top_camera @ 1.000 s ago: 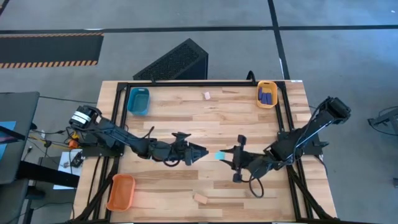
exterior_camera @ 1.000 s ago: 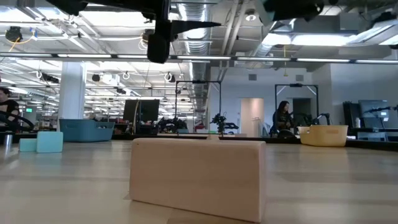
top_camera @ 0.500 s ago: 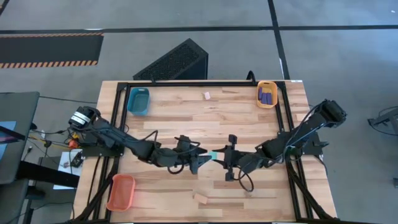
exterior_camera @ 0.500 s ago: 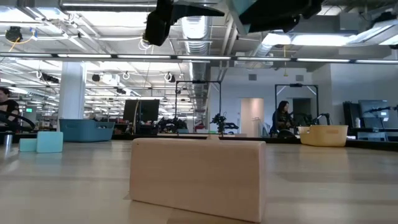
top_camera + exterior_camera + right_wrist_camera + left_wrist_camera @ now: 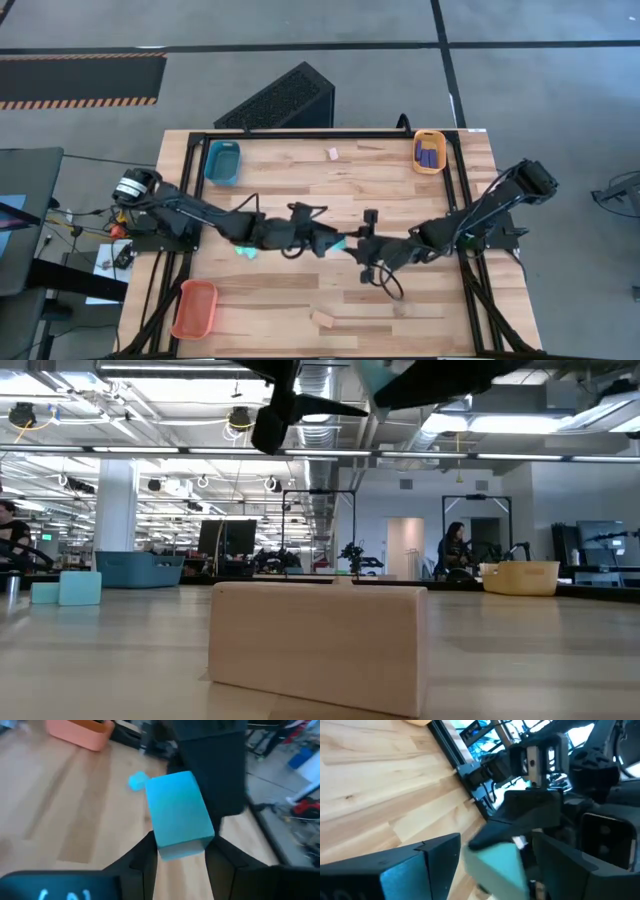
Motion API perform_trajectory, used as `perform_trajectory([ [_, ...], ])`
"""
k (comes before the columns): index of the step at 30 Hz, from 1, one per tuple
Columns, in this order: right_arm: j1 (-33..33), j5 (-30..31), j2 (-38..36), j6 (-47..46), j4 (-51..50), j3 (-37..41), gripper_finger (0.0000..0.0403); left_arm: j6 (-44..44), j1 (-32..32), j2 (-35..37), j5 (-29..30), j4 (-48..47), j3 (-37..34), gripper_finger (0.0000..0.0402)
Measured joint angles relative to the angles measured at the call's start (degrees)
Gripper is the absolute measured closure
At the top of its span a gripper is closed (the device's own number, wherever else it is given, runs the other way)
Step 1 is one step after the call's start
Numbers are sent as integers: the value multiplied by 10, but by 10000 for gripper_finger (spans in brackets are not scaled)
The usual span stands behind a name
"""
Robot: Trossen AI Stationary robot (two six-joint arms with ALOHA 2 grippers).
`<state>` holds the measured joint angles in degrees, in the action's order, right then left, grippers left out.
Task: Sort & place blocks by color
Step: Put the right light blue block into the blue bin
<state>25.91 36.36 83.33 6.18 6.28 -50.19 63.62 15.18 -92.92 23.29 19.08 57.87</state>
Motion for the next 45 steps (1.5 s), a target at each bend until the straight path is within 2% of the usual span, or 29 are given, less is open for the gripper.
perform_trajectory([
  [4,-9,24,0,20,-1,-4,257,1,-24,0,-37,1,0,197],
  [9,-17,25,0,56,-10,-13,254,-24,-47,1,-74,11,-1,255],
  [13,-32,26,0,62,-16,-13,258,-36,-55,1,-74,7,-2,297],
  [16,-40,30,0,62,-16,-13,255,-27,-58,2,-70,-3,-2,311],
  [20,-47,26,0,84,-15,-14,248,7,-58,2,-49,-5,-1,293],
  [23,-54,37,0,111,-11,-15,250,31,-59,2,-35,10,-1,246],
  [28,-66,50,1,123,-1,-17,255,47,-75,1,-58,17,1,155],
  [32,-67,64,1,124,7,-17,252,60,-81,1,-86,16,1,121],
  [35,-67,102,1,126,11,-17,252,60,-81,-1,-109,7,1,117],
  [38,-68,110,0,132,10,-18,254,30,-80,-2,-116,8,0,127],
  [45,-63,103,0,155,11,-18,250,8,-81,-1,-101,8,0,202],
])
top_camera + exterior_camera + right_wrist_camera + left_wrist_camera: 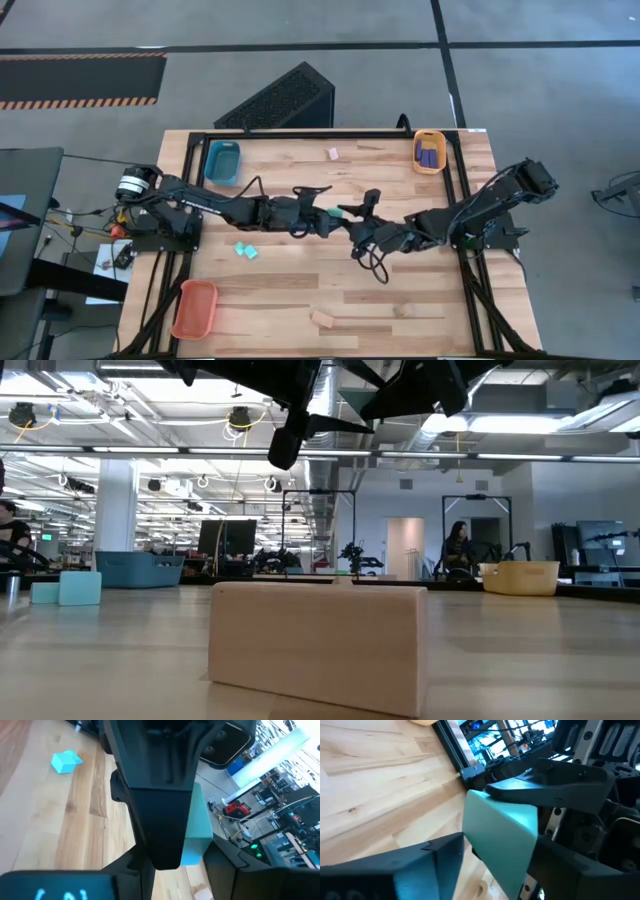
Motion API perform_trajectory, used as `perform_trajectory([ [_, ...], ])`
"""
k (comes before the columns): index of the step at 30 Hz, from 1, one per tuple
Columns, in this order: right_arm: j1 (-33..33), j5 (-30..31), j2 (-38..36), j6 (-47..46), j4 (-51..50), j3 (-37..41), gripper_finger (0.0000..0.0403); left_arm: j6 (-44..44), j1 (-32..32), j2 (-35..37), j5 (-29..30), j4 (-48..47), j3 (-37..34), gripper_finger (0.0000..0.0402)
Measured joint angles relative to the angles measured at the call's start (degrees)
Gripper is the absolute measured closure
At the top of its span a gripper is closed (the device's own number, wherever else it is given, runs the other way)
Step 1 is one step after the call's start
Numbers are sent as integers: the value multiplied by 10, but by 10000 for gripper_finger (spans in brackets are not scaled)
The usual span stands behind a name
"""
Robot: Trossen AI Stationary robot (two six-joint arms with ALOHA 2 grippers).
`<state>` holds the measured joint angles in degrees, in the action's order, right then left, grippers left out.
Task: Sort & place blocks by color
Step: Put the right light blue block into the blue bin
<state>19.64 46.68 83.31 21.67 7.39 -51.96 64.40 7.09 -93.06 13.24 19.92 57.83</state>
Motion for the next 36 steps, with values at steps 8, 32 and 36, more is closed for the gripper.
perform_trajectory([
  [8,10,9,0,3,-3,1,253,-15,-2,0,0,1,0,281],
  [32,2,-58,0,-86,24,1,256,-77,-15,1,-36,26,-1,311],
  [36,2,-59,0,-85,22,1,253,-86,-16,2,-34,13,0,311],
])
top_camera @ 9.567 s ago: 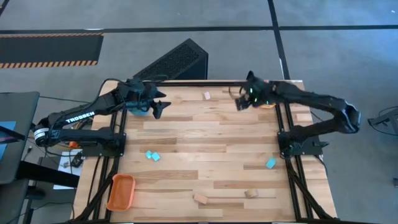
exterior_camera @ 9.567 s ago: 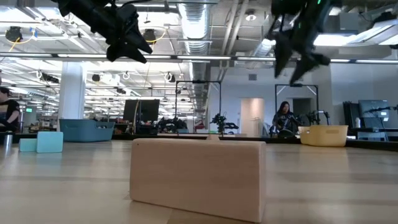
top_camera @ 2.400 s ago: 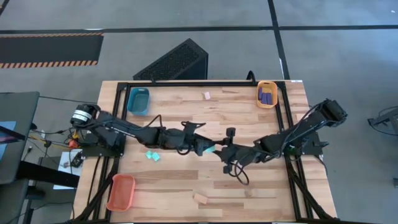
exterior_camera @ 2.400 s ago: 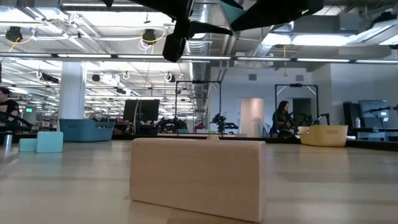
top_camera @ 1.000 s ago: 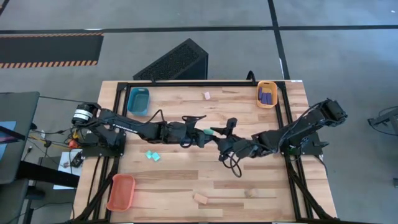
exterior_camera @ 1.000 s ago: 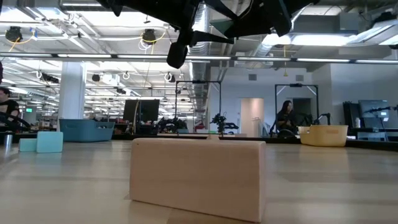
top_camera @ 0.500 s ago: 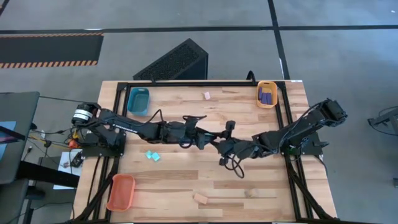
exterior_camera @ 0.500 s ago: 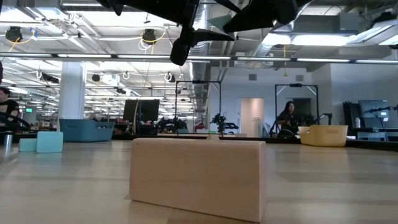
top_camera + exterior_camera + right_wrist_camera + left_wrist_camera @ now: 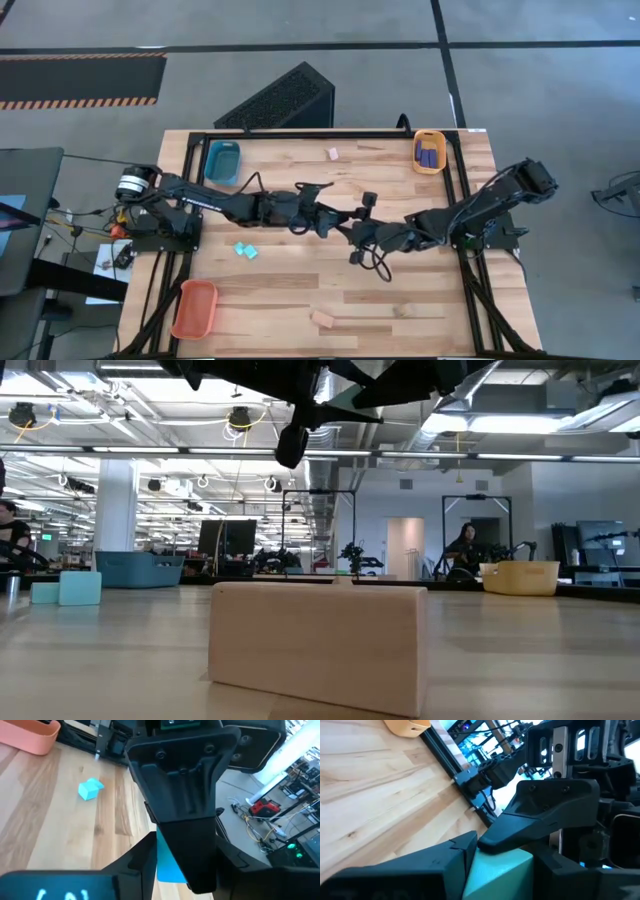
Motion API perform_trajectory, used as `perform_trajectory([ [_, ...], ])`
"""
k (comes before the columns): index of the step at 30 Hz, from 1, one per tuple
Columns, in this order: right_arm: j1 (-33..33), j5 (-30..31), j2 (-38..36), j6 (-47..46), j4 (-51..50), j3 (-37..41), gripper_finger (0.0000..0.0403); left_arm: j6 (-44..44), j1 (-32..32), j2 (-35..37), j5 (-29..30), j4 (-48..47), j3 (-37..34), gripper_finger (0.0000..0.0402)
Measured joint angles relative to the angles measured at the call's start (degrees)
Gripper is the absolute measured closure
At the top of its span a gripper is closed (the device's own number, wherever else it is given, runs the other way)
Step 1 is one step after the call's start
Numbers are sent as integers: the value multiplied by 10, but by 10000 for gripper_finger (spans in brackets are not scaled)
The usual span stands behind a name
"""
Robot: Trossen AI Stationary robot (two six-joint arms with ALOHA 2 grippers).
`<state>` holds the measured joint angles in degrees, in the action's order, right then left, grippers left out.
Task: Sort & place blocks by color
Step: Put the right light blue block into the blue bin
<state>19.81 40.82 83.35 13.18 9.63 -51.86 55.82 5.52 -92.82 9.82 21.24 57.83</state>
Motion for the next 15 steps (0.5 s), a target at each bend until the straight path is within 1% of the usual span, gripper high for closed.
perform_trajectory([
  [4,-5,4,2,-38,4,0,234,-3,-7,21,8,-52,3,311],
  [6,-9,24,0,-75,-8,2,220,-21,-17,46,13,-110,1,311],
  [8,-15,40,1,-135,-24,2,206,-36,-37,76,14,-185,1,311],
  [10,-25,51,0,-205,-63,2,195,-64,-72,120,13,-276,0,311],
  [12,-33,55,0,-294,-115,2,187,-109,-117,164,18,-358,1,311],
  [15,-46,54,0,-397,-187,2,183,-167,-184,206,65,-485,1,311],
])
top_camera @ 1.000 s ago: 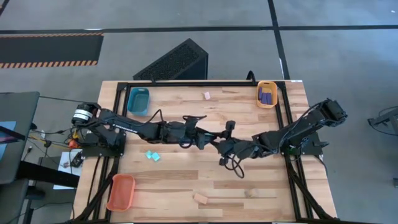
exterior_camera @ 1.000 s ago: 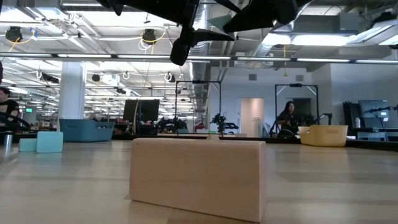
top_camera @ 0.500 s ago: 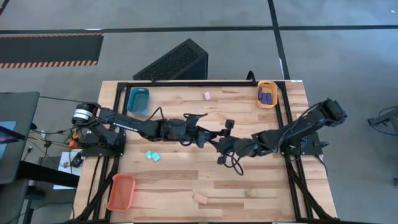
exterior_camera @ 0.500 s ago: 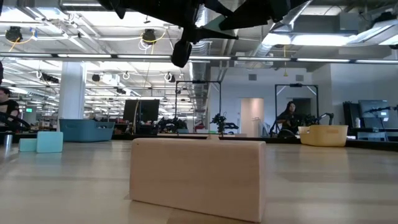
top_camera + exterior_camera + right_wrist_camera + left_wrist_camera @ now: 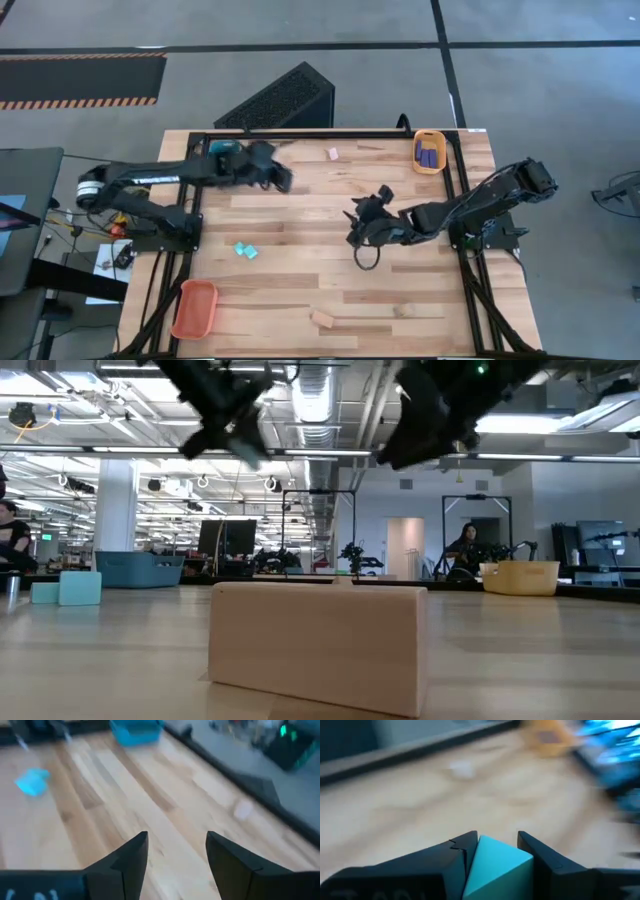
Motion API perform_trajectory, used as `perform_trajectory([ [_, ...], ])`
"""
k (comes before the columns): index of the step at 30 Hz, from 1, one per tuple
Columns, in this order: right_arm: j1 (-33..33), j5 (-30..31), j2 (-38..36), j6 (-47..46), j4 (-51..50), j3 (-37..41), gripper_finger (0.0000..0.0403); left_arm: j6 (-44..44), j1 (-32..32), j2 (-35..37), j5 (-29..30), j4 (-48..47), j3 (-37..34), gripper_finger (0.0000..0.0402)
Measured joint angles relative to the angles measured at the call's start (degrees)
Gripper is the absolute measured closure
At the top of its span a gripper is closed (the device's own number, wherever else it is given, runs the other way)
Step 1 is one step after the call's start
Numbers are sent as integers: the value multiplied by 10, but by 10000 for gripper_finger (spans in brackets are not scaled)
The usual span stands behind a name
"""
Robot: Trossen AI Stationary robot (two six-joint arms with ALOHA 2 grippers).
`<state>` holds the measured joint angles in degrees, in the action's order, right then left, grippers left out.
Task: Sort & place blocks by color
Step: Put the right light blue block into the blue bin
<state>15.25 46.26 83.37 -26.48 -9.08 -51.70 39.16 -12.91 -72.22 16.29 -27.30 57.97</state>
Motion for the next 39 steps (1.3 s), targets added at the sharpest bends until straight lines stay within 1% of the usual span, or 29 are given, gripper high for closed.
perform_trajectory([
  [3,-19,-27,0,-48,-52,0,184,-37,-77,13,51,-111,0,311],
  [6,-37,-40,-3,-95,-79,0,188,-75,-158,-3,84,-176,-1,311],
  [10,-62,-44,-8,-166,-84,-1,196,-131,-250,-36,81,-178,-1,311],
  [12,-77,-46,-8,-197,-85,-1,199,-150,-283,-61,81,-177,-1,310],
  [14,-91,-55,-8,-219,-83,-1,202,-165,-315,-86,82,-178,-1,295],
  [18,-109,-102,-8,-249,-85,-1,206,-193,-359,-143,80,-178,-2,253],
  [20,-110,-120,-8,-258,-87,-1,207,-203,-373,-165,71,-177,-2,244],
  [24,-108,-121,-8,-324,-104,-1,207,-221,-395,-188,15,-175,-1,239],
  [26,-105,-122,-8,-353,-105,-1,208,-239,-396,-188,3,-163,-1,238],
  [28,-104,-133,-8,-355,-105,-1,209,-250,-396,-182,0,-144,-1,238],
  [30,-105,-153,-8,-348,-106,-1,210,-251,-392,-168,-20,-117,-1,237],
  [32,-105,-169,-13,-348,-108,-1,213,-251,-387,-155,-62,-86,-1,236],
  [36,-99,-180,-14,-367,-93,-1,222,-251,-352,-132,-176,6,-1,236],
  [39,-86,-182,-14,-366,-78,-1,231,-237,-307,-122,-222,76,-1,236],
])
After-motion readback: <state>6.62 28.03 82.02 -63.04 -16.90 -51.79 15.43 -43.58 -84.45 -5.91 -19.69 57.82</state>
